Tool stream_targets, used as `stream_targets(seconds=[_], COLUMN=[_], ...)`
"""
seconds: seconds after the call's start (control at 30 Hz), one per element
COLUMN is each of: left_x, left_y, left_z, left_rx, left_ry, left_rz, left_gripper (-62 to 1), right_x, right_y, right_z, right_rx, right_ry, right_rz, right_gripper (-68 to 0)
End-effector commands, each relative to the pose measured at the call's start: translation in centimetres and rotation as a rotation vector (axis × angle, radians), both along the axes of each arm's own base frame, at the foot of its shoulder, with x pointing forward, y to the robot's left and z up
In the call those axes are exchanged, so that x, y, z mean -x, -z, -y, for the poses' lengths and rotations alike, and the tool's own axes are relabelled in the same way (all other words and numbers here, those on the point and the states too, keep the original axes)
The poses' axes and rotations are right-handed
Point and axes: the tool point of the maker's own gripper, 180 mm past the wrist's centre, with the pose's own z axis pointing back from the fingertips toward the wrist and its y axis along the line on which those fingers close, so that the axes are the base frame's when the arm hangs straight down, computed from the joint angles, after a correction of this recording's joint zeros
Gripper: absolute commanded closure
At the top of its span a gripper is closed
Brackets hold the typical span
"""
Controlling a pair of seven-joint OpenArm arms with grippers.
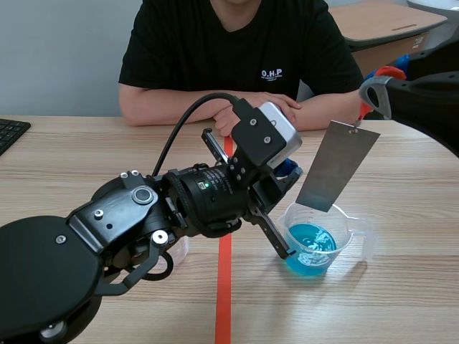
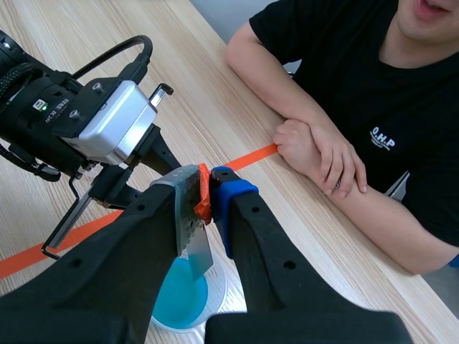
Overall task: Do the redox reaction experiment.
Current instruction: 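Point at the plate with the left hand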
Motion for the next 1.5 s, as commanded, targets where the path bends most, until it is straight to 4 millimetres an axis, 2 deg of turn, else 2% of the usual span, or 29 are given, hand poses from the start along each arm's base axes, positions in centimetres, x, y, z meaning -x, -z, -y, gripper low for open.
stream_targets(seconds=[0.0,0.47,1.47], left_x=[-0.1,-0.3,-0.7], left_y=[-1.1,0.0,0.9], left_z=[0.4,0.1,-0.2], left_rx=[0.026,0.020,0.007], left_ry=[0.008,0.003,-0.003], left_rz=[0.030,0.014,0.007], left_gripper=[-4.9,-4.9,-4.9], right_x=[0.4,0.4,0.4], right_y=[-0.8,-0.8,-0.8], right_z=[-0.6,-0.6,-0.6], right_rx=[-0.017,-0.017,-0.016], right_ry=[-0.029,-0.029,-0.029], right_rz=[0.018,0.018,0.018], right_gripper=[-1.7,-1.7,-1.7])
